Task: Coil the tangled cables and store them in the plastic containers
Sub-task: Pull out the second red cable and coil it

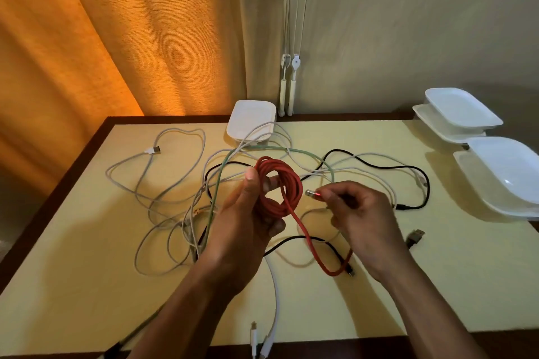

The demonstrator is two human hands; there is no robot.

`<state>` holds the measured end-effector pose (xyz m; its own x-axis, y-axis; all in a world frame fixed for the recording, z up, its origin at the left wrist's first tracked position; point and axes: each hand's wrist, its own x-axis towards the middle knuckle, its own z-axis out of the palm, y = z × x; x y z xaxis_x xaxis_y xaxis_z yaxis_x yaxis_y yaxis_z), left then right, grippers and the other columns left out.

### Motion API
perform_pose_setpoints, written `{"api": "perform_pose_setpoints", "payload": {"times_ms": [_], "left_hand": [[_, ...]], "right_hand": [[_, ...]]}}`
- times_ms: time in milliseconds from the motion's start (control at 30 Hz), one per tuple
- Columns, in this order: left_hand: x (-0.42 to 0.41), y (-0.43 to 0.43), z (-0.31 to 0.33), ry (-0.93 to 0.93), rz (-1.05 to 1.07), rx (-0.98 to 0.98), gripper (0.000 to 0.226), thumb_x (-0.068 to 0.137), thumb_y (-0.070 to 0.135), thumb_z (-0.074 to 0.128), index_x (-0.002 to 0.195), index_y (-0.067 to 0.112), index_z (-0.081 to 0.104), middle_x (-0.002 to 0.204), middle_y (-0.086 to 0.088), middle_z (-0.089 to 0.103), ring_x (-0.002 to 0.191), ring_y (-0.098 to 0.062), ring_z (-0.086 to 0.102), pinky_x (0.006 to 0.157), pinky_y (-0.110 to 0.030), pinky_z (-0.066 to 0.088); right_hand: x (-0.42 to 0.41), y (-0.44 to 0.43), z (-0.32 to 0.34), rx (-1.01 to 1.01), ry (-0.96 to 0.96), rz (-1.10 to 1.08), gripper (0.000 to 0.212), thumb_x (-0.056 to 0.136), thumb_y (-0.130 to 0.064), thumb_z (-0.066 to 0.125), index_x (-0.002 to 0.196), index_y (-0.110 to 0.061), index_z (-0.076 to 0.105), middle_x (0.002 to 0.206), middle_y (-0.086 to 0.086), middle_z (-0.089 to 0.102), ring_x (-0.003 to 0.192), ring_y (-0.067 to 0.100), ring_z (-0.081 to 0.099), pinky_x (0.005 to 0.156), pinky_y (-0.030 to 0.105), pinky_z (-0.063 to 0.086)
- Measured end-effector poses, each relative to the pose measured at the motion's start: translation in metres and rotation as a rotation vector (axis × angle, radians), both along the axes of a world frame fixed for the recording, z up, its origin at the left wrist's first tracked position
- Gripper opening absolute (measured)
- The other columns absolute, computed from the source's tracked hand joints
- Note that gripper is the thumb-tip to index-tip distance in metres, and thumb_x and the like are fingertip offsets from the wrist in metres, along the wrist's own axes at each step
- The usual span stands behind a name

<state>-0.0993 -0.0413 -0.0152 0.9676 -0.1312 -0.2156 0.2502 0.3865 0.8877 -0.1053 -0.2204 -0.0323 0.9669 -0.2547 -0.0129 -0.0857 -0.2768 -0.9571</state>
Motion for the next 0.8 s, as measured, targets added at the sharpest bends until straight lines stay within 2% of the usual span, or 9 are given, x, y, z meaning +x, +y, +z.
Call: {"api": "perform_pose_setpoints", "payload": {"times_ms": [100,200,300,400,500,567,633,700,800], "left_hand": [[-0.001,-0.001,-0.005,-0.038,-0.013,0.081,0.050,0.101,0.055,0.038,0.106,0.025,0.078,0.100,-0.005,0.067,0.082,-0.023,0.049,0.080,-0.040,0.037],[-0.002,-0.002,-0.008,-0.074,-0.039,0.143,0.055,0.098,0.061,0.036,0.114,0.028,0.077,0.084,-0.003,0.061,0.070,-0.011,0.043,0.078,-0.037,0.034],[-0.004,-0.004,-0.009,-0.110,-0.100,0.198,0.056,0.102,0.059,0.030,0.122,0.028,0.072,0.102,0.009,0.075,0.080,-0.002,0.060,0.089,-0.034,0.038],[-0.004,-0.005,-0.009,-0.097,-0.108,0.197,0.055,0.102,0.056,0.030,0.124,0.026,0.070,0.117,-0.001,0.075,0.109,-0.011,0.066,0.097,-0.037,0.041],[-0.002,-0.004,-0.011,-0.099,-0.110,0.217,0.056,0.103,0.058,0.029,0.127,0.027,0.068,0.123,0.000,0.073,0.121,-0.022,0.061,0.103,-0.042,0.040],[-0.001,-0.004,-0.010,-0.075,-0.124,0.196,0.055,0.104,0.056,0.026,0.129,0.027,0.066,0.124,0.005,0.073,0.121,-0.011,0.063,0.098,-0.035,0.038],[-0.001,-0.004,-0.009,-0.065,-0.144,0.179,0.054,0.105,0.055,0.025,0.129,0.027,0.065,0.125,0.005,0.073,0.119,-0.005,0.063,0.094,-0.034,0.036],[-0.001,-0.004,-0.009,-0.064,-0.144,0.171,0.053,0.106,0.055,0.024,0.128,0.029,0.065,0.125,0.004,0.073,0.122,-0.010,0.063,0.099,-0.038,0.037],[-0.001,-0.004,-0.009,-0.023,-0.142,0.112,0.053,0.106,0.054,0.026,0.125,0.027,0.068,0.126,-0.001,0.073,0.129,-0.023,0.059,0.108,-0.045,0.034]], "right_hand": [[-0.003,0.009,0.001,0.033,0.037,0.122,0.022,0.096,-0.013,0.067,0.098,-0.032,0.078,0.081,-0.015,0.073,0.071,0.000,0.063,0.071,0.023,0.051],[-0.005,0.013,0.003,0.028,0.012,0.087,0.022,0.094,-0.012,0.069,0.098,-0.031,0.079,0.075,-0.010,0.073,0.064,0.001,0.061,0.067,0.022,0.051],[-0.005,0.016,0.003,0.096,0.030,0.075,0.021,0.091,-0.010,0.072,0.093,-0.029,0.081,0.075,-0.007,0.074,0.062,0.002,0.060,0.068,0.026,0.050],[-0.006,0.017,0.004,0.318,0.066,0.135,0.021,0.092,-0.006,0.067,0.096,-0.020,0.082,0.079,0.001,0.073,0.071,0.016,0.057,0.074,0.034,0.049],[-0.004,0.011,0.004,0.611,0.073,0.150,0.024,0.093,-0.002,0.056,0.099,-0.004,0.079,0.077,0.017,0.059,0.069,0.025,0.046,0.068,0.033,0.043],[-0.004,0.009,0.005,0.682,0.063,0.209,0.025,0.092,-0.018,0.062,0.102,0.000,0.077,0.080,0.018,0.055,0.070,0.023,0.046,0.067,0.031,0.042],[-0.004,0.008,0.003,0.708,0.059,0.292,0.048,0.086,-0.044,0.073,0.107,-0.001,0.074,0.084,0.016,0.056,0.075,0.022,0.050,0.069,0.031,0.042],[-0.005,0.007,0.002,0.627,0.031,0.332,0.065,0.078,-0.060,0.077,0.110,-0.003,0.074,0.088,0.013,0.061,0.080,0.021,0.052,0.070,0.031,0.044],[-0.005,0.008,0.003,0.479,0.007,0.276,0.060,0.070,-0.061,0.081,0.105,-0.012,0.077,0.088,0.007,0.071,0.077,0.014,0.056,0.073,0.031,0.046]]}}
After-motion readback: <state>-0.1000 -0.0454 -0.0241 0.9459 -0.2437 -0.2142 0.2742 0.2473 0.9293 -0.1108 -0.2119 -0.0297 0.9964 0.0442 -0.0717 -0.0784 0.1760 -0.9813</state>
